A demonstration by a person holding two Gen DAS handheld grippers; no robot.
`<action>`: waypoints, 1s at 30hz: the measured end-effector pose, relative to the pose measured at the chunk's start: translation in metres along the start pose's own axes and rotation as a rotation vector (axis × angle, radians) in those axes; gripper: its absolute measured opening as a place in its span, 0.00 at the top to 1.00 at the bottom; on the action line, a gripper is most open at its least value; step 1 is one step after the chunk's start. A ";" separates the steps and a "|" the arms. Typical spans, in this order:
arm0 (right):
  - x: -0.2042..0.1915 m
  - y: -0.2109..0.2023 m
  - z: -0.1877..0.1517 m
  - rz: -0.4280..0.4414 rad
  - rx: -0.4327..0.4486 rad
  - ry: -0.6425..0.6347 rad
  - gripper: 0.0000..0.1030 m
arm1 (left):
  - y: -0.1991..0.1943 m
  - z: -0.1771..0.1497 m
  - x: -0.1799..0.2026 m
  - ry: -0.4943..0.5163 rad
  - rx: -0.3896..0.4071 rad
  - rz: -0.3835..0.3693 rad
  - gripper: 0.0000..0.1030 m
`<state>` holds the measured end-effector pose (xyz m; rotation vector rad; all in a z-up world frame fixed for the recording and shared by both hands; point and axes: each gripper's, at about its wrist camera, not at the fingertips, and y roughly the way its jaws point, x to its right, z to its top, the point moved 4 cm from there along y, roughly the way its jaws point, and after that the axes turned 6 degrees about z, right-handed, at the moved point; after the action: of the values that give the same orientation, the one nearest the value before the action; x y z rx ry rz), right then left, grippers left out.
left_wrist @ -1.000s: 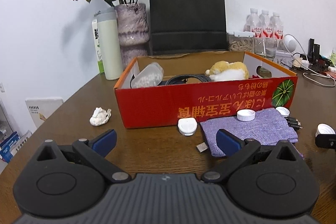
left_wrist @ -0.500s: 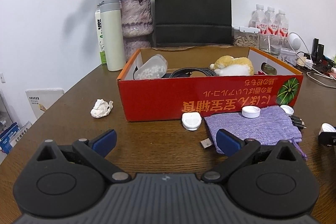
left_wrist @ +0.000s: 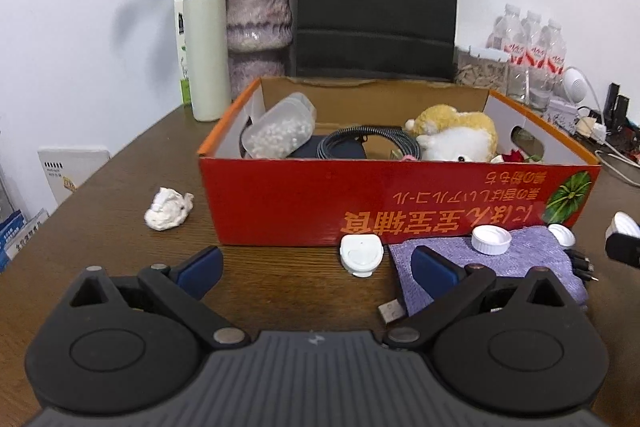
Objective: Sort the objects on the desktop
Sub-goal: 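Grasp the white round cap beside the pouch with the left tool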
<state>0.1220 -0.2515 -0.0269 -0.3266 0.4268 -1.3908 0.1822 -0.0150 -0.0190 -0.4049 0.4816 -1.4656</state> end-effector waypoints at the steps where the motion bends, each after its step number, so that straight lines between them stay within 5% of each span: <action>1: 0.000 0.004 0.002 0.003 -0.004 0.000 0.62 | 0.004 0.000 0.002 0.000 -0.013 0.000 0.04; 12: -0.008 0.018 0.004 0.022 -0.005 -0.021 0.62 | 0.031 0.005 0.011 -0.026 -0.084 -0.006 0.42; 14: -0.009 0.015 0.002 0.019 0.002 -0.027 0.62 | 0.029 0.004 0.015 0.005 -0.073 -0.002 0.69; 15: -0.010 0.015 0.000 0.017 0.002 -0.029 0.62 | 0.027 0.004 0.016 0.012 -0.069 -0.009 0.73; 23: -0.026 -0.002 -0.002 0.005 0.072 -0.085 0.62 | -0.001 0.007 0.016 0.035 0.028 -0.022 0.73; 30: -0.043 -0.019 0.024 0.052 0.186 -0.065 0.62 | -0.055 0.037 0.016 0.017 0.292 -0.064 0.73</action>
<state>0.1111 -0.2123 0.0069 -0.2068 0.2484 -1.3535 0.1567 -0.0360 0.0405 -0.1771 0.2635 -1.5752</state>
